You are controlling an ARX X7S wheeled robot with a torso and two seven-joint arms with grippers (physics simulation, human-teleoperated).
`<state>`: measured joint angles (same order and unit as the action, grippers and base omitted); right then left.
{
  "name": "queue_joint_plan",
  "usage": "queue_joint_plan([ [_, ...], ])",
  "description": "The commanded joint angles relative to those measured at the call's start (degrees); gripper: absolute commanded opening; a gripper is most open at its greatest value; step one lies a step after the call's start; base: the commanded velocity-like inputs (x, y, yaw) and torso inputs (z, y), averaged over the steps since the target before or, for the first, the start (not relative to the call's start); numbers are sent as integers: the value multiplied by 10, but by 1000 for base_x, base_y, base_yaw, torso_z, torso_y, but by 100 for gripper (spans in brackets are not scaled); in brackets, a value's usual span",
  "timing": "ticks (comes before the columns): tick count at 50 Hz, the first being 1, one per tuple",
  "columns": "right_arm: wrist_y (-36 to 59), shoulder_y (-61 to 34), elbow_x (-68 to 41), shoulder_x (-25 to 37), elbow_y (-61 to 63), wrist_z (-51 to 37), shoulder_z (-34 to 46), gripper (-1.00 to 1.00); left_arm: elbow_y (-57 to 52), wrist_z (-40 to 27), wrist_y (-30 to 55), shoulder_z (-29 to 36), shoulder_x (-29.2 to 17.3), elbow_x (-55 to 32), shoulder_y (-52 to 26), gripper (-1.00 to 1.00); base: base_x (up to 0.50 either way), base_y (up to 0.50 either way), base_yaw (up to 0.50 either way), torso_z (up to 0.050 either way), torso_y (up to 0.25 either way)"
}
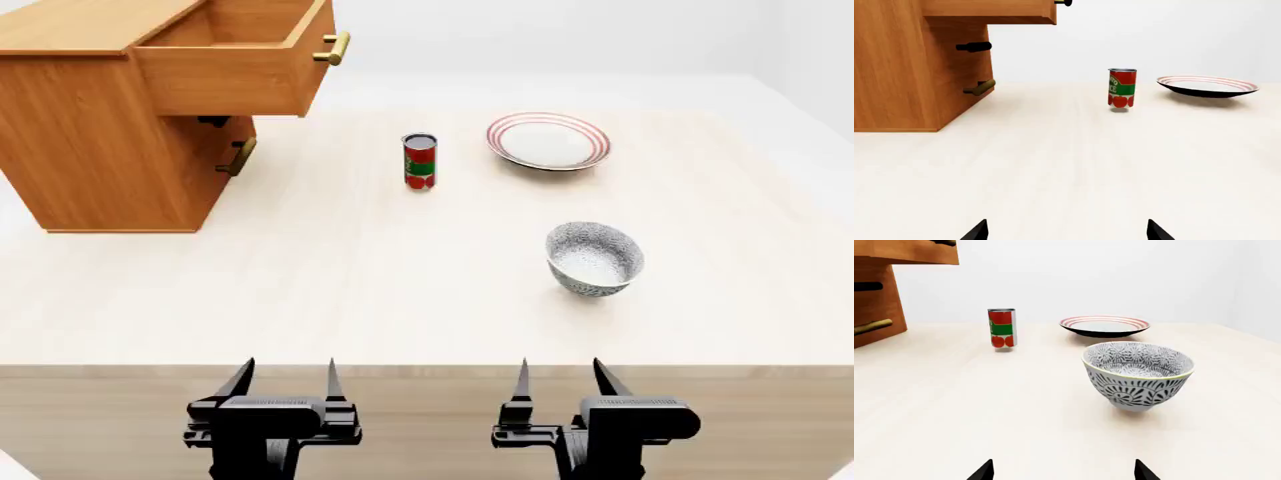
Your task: Put the bowl in the top drawer of the cabinet.
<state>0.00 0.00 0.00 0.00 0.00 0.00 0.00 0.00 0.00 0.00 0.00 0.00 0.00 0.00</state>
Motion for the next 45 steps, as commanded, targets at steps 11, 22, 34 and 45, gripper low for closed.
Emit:
queue_joint_plan([
  [11,3,0,-32,26,-1,-23,30,100,7,-31,-5,31,-26,-24,-3,100,0,134,0,0,0],
  [22,7,-4,-43,37,-6,-34,44,100,9,-39,-1,41,-36,-43,-5,100,0,499,0,0,0],
  [34,12,-7,-50,45,-6,-44,56,100,13,-47,-2,50,-44,-57,-8,100,0,500,0,0,0],
  [45,12,-4,-57,53,-2,-51,63,100,12,-55,-2,57,-50,-65,-8,100,0,500,0,0,0],
])
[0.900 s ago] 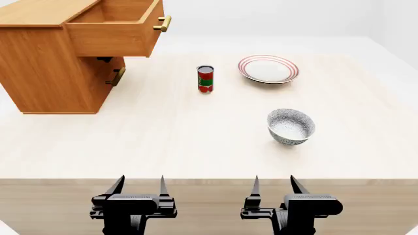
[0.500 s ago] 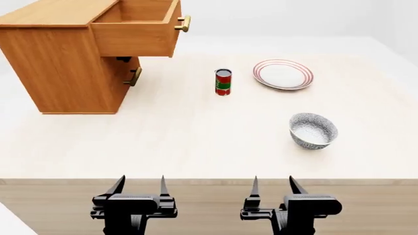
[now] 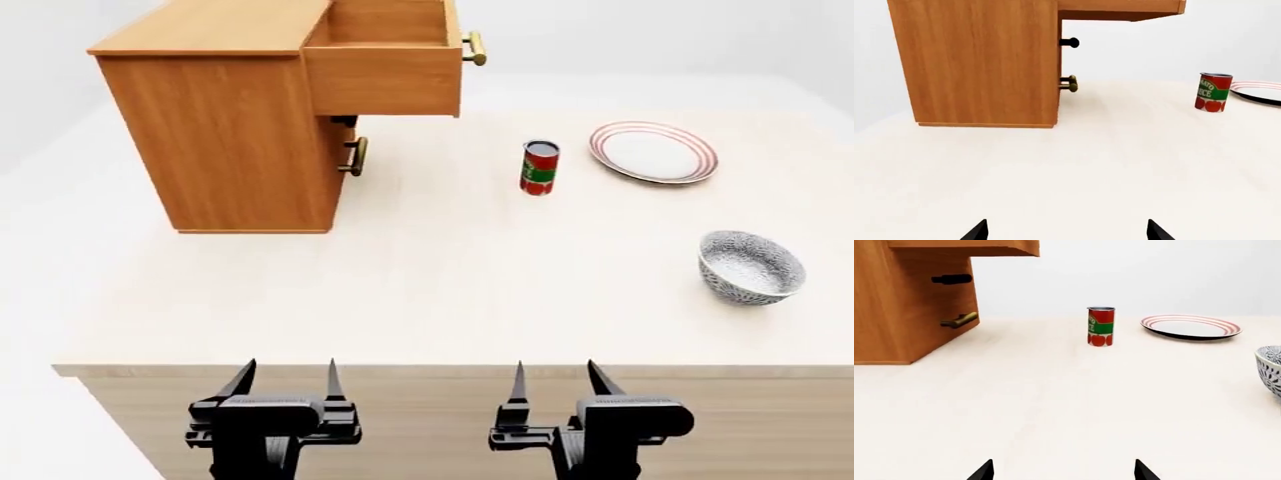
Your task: Put the bowl in the top drawer of the cabinet.
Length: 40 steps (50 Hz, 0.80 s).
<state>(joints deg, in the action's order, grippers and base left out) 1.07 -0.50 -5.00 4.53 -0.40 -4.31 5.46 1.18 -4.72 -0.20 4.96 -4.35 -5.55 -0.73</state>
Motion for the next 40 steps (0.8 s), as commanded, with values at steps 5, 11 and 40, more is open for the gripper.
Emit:
queue_joint_plan([
  [5,16,-1,-8,13,15,-13,14,100,-12,-6,18,6,-11,-28,-2,100,0,99,0,0,0],
  [11,79,-5,-34,14,80,-23,8,100,-97,-29,97,11,-24,-26,3,100,0,0,0,0,0],
  [40,888,-494,-649,180,485,-432,-186,100,-517,-284,718,-287,-195,-772,-367,100,0,0,0,0,0],
])
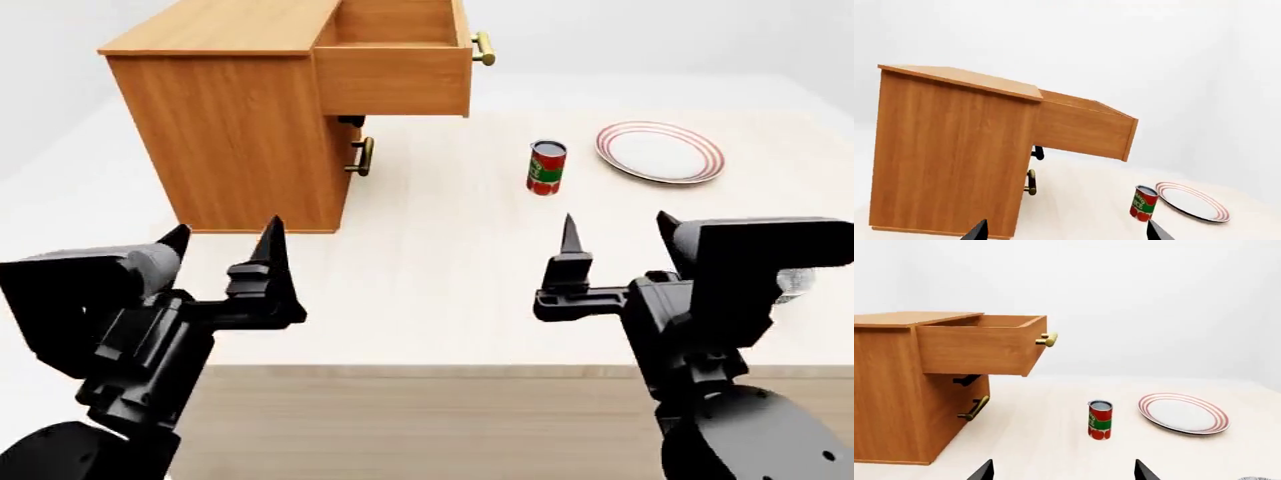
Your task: Put the bowl in the top drawer of the cabinet.
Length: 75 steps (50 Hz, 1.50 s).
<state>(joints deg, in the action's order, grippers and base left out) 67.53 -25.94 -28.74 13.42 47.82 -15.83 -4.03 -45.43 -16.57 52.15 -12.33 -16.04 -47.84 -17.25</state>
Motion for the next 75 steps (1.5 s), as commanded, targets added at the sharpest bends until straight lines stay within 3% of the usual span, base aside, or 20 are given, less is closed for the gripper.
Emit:
queue_joint_plan([
  [1,220,-265,-497,104,-19,-367,-87,100,-41,-181,196,-112,-86,-372,-220,100,0,0,0,0,0],
  [3,212,-315,-619,130,-53,-424,-71,100,-22,-206,198,-101,-102,-407,-259,100,0,0,0,0,0],
  [9,203,-401,-666,181,-99,-439,-26,100,16,-228,208,-69,-138,-454,-334,100,42,0,0,0,0],
  [19,199,-497,-694,245,-154,-418,37,100,62,-277,204,-22,-206,-560,-441,100,130,0,0,0,0],
  [31,203,-614,-667,271,-228,-355,105,100,86,-289,209,12,-255,-595,-522,100,150,0,0,0,0],
  [57,161,-693,-541,285,-260,-235,208,100,78,-229,218,15,-241,-539,-522,100,253,0,0,0,0],
  [75,148,-698,-538,297,-259,-232,223,100,69,-220,213,18,-244,-528,-512,100,311,23,0,0,0],
])
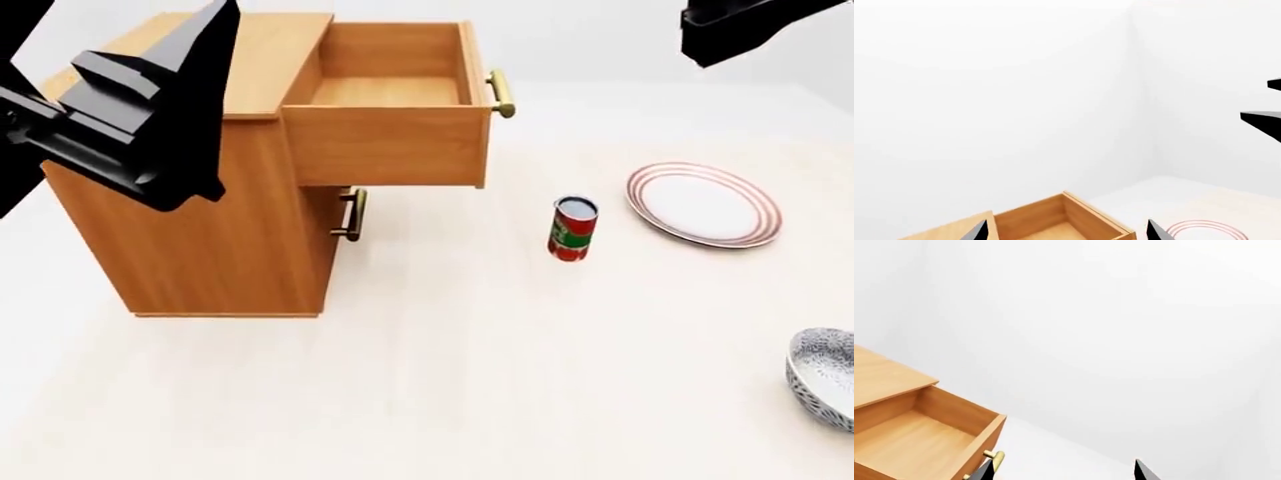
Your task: Put the bowl in the top drawer of the cabinet.
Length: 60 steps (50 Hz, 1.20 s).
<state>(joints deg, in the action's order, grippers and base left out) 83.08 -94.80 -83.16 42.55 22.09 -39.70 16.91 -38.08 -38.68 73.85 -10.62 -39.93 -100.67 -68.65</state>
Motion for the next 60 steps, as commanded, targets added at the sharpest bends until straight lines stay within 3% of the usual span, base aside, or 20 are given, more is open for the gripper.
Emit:
queue_joint_plan([
  [1,-8,-11,7,5,-2,8,15,100,-4,0,-5,1,-5,0,1,100,316,62,0,0,0],
  [38,-28,-23,0,22,-12,13,37,100,-9,7,-20,11,-16,-3,6,100,308,83,0,0,1],
  [47,29,-74,-35,74,-65,15,47,100,-15,-35,-48,-21,-68,-82,22,100,0,0,0,0,0],
  [52,63,-116,-55,116,-92,20,80,100,-18,-34,-55,-46,-89,-105,37,100,0,0,0,0,0],
  [60,64,-220,-38,176,-116,79,219,100,-18,-37,-67,-79,-111,-129,54,100,0,0,0,0,0],
])
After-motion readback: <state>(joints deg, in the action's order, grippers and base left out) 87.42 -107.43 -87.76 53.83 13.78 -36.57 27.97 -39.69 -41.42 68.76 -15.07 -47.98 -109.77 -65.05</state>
